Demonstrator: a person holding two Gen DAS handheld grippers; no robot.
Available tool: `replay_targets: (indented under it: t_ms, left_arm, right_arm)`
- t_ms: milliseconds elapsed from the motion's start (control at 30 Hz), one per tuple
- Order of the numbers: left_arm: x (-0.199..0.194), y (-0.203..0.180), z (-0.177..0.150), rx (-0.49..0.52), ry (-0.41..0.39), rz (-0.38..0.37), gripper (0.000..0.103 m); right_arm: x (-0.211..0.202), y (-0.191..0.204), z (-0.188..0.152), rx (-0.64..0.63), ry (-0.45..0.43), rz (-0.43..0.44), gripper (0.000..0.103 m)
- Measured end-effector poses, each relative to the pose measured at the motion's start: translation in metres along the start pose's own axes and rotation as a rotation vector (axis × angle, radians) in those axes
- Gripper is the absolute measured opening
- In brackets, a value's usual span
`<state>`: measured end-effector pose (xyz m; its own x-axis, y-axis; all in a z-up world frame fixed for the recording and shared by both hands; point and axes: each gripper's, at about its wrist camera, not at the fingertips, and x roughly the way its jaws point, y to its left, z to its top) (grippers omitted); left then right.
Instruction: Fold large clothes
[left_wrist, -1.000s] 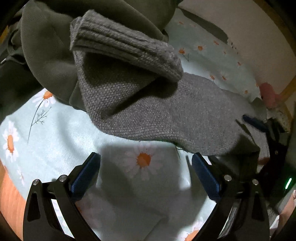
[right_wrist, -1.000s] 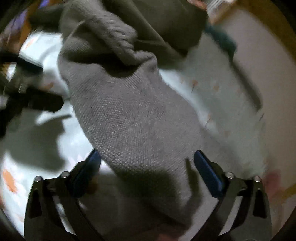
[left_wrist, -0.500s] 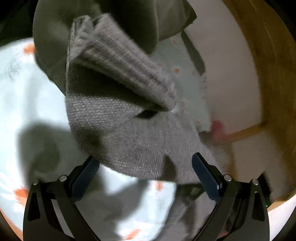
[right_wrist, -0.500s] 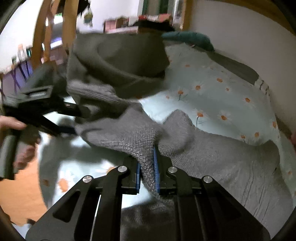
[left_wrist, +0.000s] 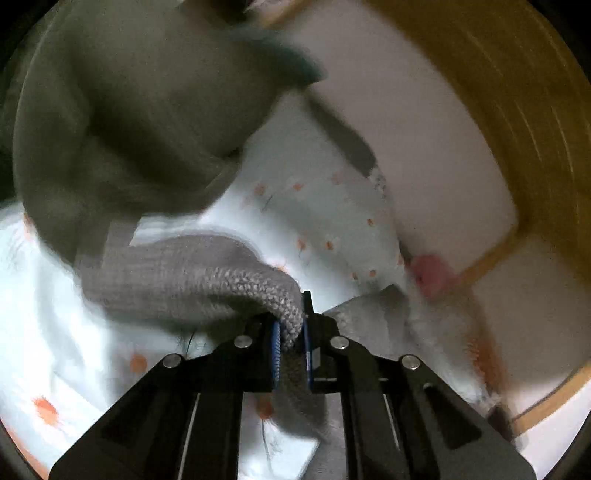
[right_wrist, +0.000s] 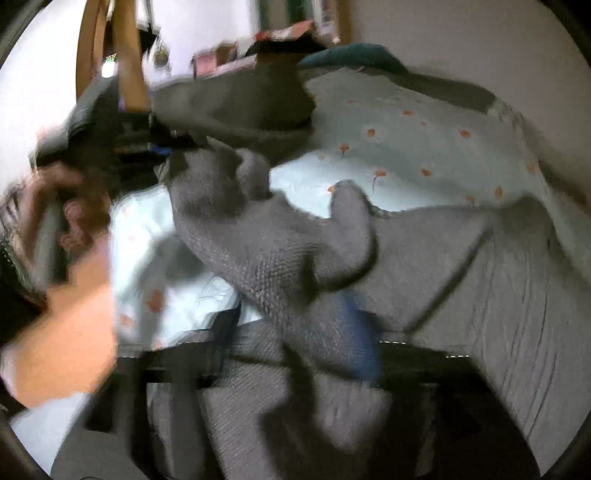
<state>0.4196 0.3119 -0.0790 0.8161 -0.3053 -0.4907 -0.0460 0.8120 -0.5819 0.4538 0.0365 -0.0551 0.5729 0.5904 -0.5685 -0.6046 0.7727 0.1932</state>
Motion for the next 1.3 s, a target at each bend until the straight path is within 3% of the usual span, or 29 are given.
replay_targets:
  t_ms: [33,100,200,233,367,433,500,600,733,800,900,933,1067,1100,1133,1167,1267,1300]
  left_arm:
    - [-0.004,-0.023,-0.007,0.106,-0.018,0.015,0.008]
    - [-0.001,-0.058,-0.023,0.234,-0.012,0.011,0.008]
    - [0.017,-0.097,-0.046,0.382,0.042,0.000,0.008]
    - [0.025,-0.117,-0.066,0.464,0.073,-0.005,0.008]
    - [0.063,-0.173,-0.153,0.751,0.200,0.038,0.008]
    - [0.079,-0.180,-0.179,0.815,0.270,0.063,0.008]
    - [0.078,-0.179,-0.182,0.819,0.291,0.080,0.008]
    - [0.084,-0.170,-0.193,0.854,0.338,0.092,0.008]
    - [0.083,-0.179,-0.218,1.014,0.300,0.168,0.008]
    - [0.085,-0.184,-0.227,1.070,0.279,0.199,0.008]
    - [0.088,-0.196,-0.226,1.124,0.258,0.235,0.008]
    - [0.086,-0.197,-0.230,1.155,0.245,0.256,0.008]
    - [0.087,-0.203,-0.239,1.189,0.231,0.279,0.007]
    - [0.091,-0.204,-0.238,1.186,0.233,0.278,0.007]
    - [0.091,-0.205,-0.237,1.181,0.235,0.275,0.007]
    - [0.090,-0.205,-0.237,1.178,0.236,0.272,0.007]
    - [0.106,-0.209,-0.232,1.182,0.234,0.275,0.008]
    - [0.113,-0.209,-0.228,1.182,0.229,0.277,0.009]
  right_arm:
    - [-0.017,-0.007,-0.001,0.048,-0.048,0.050,0.099]
    - [-0.056,-0.026,0.001,0.161,-0.115,0.169,0.100]
    - [-0.110,-0.050,0.015,0.257,-0.183,0.181,0.100]
    - [-0.124,-0.058,0.023,0.285,-0.171,0.173,0.100]
    - [-0.128,-0.086,0.045,0.399,-0.022,0.097,0.100]
    - [-0.107,-0.101,0.040,0.457,0.116,0.008,0.100]
    - [-0.079,-0.124,0.029,0.541,0.219,-0.055,0.100]
    - [-0.047,-0.142,0.014,0.595,0.266,-0.009,0.100]
    - [-0.022,-0.118,0.039,0.446,0.274,0.004,0.100]
    - [-0.007,-0.096,0.056,0.357,0.351,0.022,0.100]
    - [0.010,-0.061,0.083,0.252,0.478,0.152,0.100]
    - [0.013,-0.055,0.090,0.229,0.498,0.145,0.100]
    - [0.054,-0.035,0.089,0.070,0.688,-0.102,0.100]
    - [0.062,-0.032,0.086,0.023,0.730,-0.112,0.087]
    - [0.065,-0.032,0.080,-0.012,0.764,-0.106,0.067]
    - [0.067,-0.033,0.079,-0.024,0.784,-0.099,0.029]
    - [0.061,-0.046,0.089,-0.020,0.754,-0.135,0.010]
    - [0.055,-0.050,0.091,-0.006,0.721,-0.145,0.009]
